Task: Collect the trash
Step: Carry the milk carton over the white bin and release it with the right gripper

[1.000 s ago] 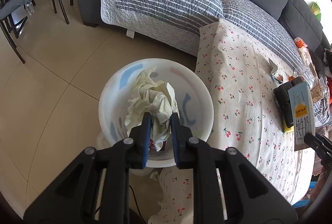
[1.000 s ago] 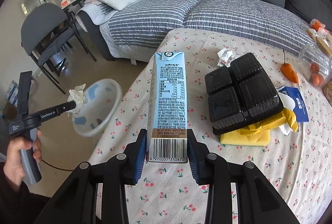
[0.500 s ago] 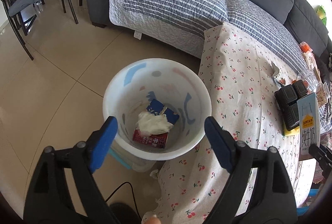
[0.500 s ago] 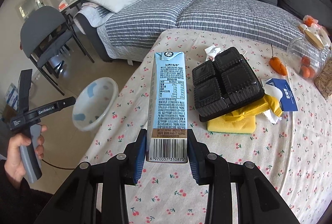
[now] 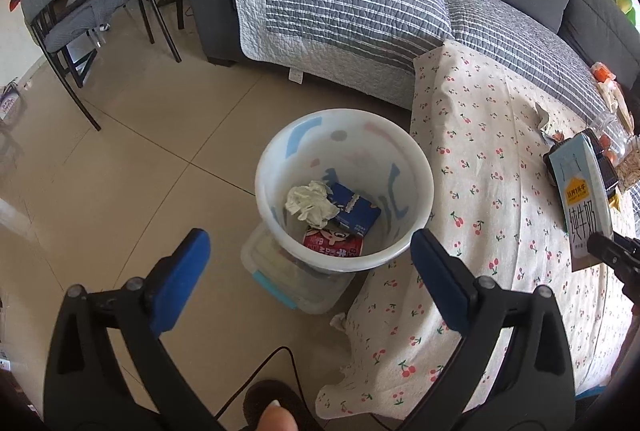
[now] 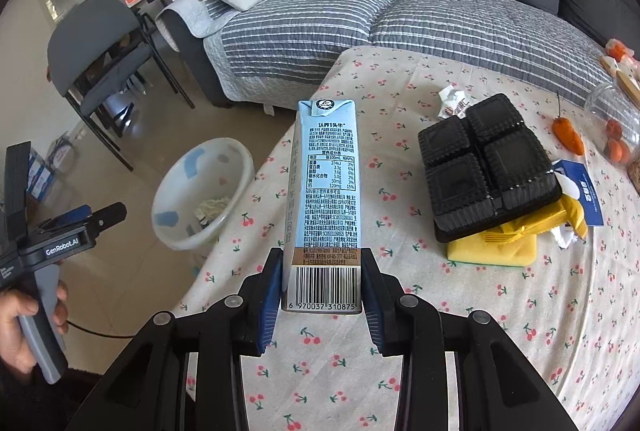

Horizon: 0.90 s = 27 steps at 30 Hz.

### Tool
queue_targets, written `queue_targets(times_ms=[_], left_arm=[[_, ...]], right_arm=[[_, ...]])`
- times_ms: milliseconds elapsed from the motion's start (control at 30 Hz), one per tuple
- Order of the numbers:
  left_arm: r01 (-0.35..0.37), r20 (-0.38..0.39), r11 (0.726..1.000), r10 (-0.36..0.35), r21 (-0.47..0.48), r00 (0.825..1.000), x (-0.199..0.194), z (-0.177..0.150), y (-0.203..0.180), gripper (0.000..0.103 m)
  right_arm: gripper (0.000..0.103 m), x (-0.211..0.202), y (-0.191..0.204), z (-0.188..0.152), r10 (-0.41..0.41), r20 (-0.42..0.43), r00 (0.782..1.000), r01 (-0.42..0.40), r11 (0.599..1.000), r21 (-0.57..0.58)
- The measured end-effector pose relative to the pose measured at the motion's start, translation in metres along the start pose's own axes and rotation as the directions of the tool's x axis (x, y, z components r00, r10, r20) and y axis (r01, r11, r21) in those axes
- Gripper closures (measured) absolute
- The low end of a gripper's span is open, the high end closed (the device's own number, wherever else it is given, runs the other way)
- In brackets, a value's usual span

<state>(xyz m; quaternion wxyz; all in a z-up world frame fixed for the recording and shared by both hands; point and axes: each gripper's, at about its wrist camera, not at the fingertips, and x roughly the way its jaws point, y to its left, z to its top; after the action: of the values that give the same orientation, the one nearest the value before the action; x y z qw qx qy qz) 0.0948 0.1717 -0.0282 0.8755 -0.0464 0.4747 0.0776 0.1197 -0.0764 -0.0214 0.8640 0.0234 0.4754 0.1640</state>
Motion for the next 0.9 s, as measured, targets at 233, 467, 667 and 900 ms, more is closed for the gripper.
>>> queue_targets(times_ms=[233,467,667,900], left_arm=[[-0.03,0.015,1.0,0.03,0.004,0.999,-0.004,-0.002,0.018,0.003],[-0.031,0.004,0.999,0.031,-0.028,1.0,-0.005,-0.003,0.035,0.003],[-0.041,0.0,0.998,0.041,-0.049,0.999,-0.003,-0.003,0.047,0.003],[-0.053,0.002,0.998,0.053,-0.042,0.999,-0.002,-0.006,0.056,0.003]], right_arm=[[0.066,0.022,0.031,0.014,0.048,0.007,0.999,-0.047,0.998,-0.029],[0.066,0.048,0.06,0.029,0.118,0.007,0.993,-0.118,0.992,-0.04],[0.066,0.075,0.089,0.036,0.155,-0.019,0.988,-0.156,0.985,-0.069],[0.066,0.1,0.103,0.036,0.155,-0.055,0.986,-0.159,0.984,-0.084]])
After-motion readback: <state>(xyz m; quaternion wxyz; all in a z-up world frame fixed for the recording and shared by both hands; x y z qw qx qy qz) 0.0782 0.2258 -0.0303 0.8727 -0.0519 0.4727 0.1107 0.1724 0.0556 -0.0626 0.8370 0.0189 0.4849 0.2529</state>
